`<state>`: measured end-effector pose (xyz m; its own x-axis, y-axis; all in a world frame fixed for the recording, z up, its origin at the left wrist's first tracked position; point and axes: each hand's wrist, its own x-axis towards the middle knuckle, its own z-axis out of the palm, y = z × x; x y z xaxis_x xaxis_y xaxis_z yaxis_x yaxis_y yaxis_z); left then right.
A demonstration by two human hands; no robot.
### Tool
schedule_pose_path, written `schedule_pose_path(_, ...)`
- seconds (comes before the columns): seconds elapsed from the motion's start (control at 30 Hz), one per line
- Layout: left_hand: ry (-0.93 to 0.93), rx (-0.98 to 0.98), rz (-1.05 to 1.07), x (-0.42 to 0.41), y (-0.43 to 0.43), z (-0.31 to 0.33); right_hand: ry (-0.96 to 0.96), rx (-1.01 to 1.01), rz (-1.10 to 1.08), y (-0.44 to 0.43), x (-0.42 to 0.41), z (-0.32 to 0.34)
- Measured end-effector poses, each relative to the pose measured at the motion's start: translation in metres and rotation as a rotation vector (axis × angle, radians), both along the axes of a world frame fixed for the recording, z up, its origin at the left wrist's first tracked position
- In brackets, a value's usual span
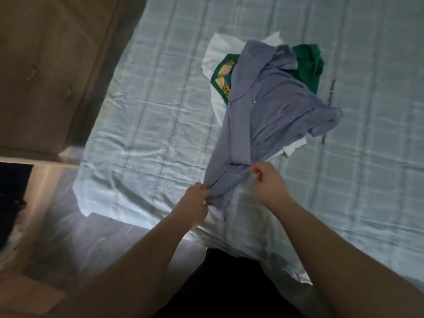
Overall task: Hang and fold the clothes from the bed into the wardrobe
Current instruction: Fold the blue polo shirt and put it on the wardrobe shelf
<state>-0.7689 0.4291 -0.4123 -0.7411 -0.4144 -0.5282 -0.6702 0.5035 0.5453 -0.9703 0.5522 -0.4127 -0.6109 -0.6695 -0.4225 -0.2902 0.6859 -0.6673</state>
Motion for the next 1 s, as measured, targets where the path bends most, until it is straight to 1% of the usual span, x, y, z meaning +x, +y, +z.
schedule_pose_path(0.07,-0.005,0.013,0.078,-0.002,-0.005,-0.007,0.012,-0.041,0.052,-0.017,-0.011,-0.001)
schedule_pose_path(0.17,-0.078,0.057,0.192,-0.019,-0.014,-0.019,0.076,-0.012,0.102,-0.043,-0.036,-0.008)
schedule_pose_path(0.27,-0.016,0.060,0.239,-0.050,-0.025,-0.029,0.200,-0.017,0.211,-0.075,-0.068,-0.012)
schedule_pose_path(0.33,0.048,0.027,0.250,-0.075,-0.033,-0.034,0.277,-0.018,0.302,-0.100,-0.090,-0.014)
schedule_pose_path(0.43,0.099,0.024,0.287,-0.106,-0.039,-0.047,0.413,-0.056,0.402,-0.137,-0.122,-0.018)
schedule_pose_path(0.53,0.019,0.029,0.262,-0.127,-0.044,-0.066,0.512,-0.074,0.534,-0.172,-0.150,-0.031)
schedule_pose_path(0.6,-0.065,-0.006,0.210,-0.135,-0.045,-0.076,0.545,-0.017,0.653,-0.191,-0.161,-0.042)
schedule_pose_path(0.67,-0.115,-0.086,0.150,-0.140,-0.043,-0.083,0.580,0.063,0.727,-0.200,-0.167,-0.052)
schedule_pose_path(0.77,-0.097,-0.105,0.167,-0.142,-0.039,-0.084,0.626,0.120,0.693,-0.199,-0.169,-0.054)
schedule_pose_path(0.87,-0.066,-0.144,0.172,-0.138,-0.040,-0.073,0.652,0.028,0.589,-0.182,-0.168,-0.042)
schedule_pose_path(1.0,0.116,-0.223,0.315,-0.121,-0.052,-0.035,0.687,-0.033,0.494,-0.145,-0.164,-0.004)
